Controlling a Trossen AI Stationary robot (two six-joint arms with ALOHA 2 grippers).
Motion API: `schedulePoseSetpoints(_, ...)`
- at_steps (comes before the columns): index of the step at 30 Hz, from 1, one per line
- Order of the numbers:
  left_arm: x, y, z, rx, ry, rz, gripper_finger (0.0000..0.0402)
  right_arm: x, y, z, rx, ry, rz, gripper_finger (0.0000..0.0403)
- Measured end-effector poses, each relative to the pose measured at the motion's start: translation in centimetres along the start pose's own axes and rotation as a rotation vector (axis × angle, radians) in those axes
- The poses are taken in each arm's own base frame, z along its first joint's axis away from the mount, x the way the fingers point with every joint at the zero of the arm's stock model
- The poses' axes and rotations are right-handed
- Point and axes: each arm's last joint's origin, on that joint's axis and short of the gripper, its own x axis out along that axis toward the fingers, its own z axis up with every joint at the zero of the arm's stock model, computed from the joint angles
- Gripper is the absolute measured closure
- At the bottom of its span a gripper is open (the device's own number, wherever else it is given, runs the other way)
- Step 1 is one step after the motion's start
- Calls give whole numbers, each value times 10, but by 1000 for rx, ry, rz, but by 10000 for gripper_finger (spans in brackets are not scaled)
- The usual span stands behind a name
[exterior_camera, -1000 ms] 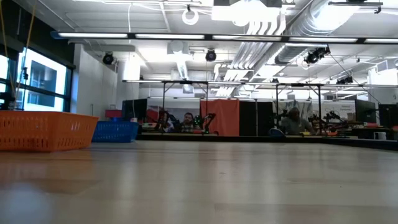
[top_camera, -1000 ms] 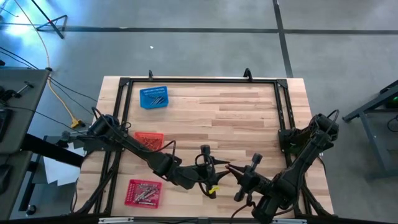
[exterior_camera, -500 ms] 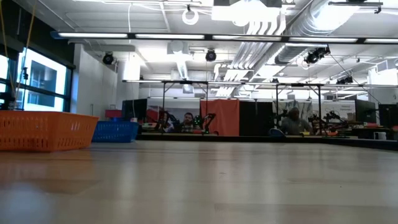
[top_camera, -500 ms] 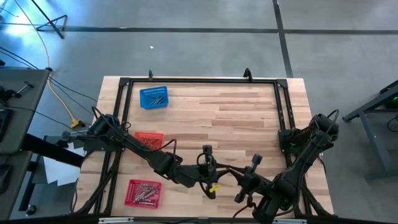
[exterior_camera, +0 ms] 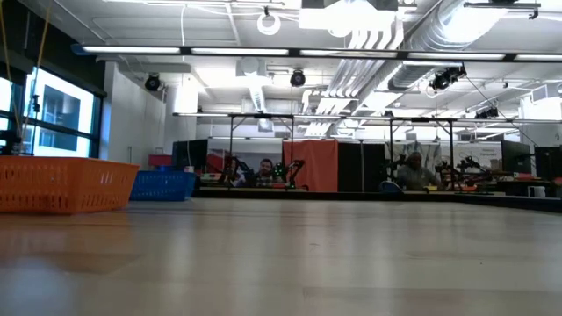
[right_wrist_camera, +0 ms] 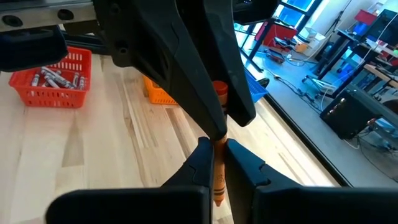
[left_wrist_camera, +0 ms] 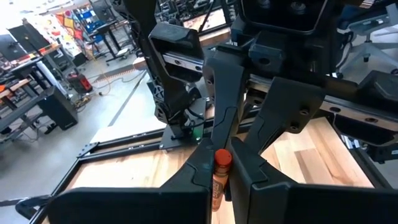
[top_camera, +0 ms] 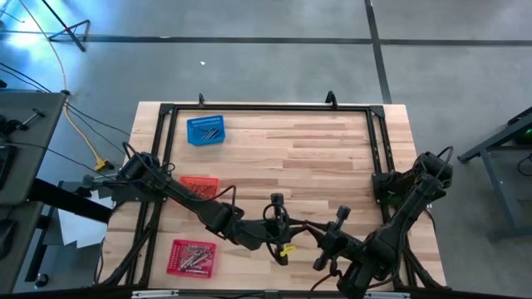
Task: Sort crayons
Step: Put the orange crayon into the orange bin
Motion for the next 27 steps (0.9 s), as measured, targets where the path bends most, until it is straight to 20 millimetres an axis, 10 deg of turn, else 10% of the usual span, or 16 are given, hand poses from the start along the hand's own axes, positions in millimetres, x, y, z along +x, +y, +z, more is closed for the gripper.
schedulePoseSetpoints(14, 0, -1, -3, -4, 16, -7, 398, 0, 1, 0, 21, 17, 17, 279)
schedulePoseSetpoints(27, -2, 0, -15, 93, 143, 132, 398, -1, 4, -5, 31, 174, 154, 263)
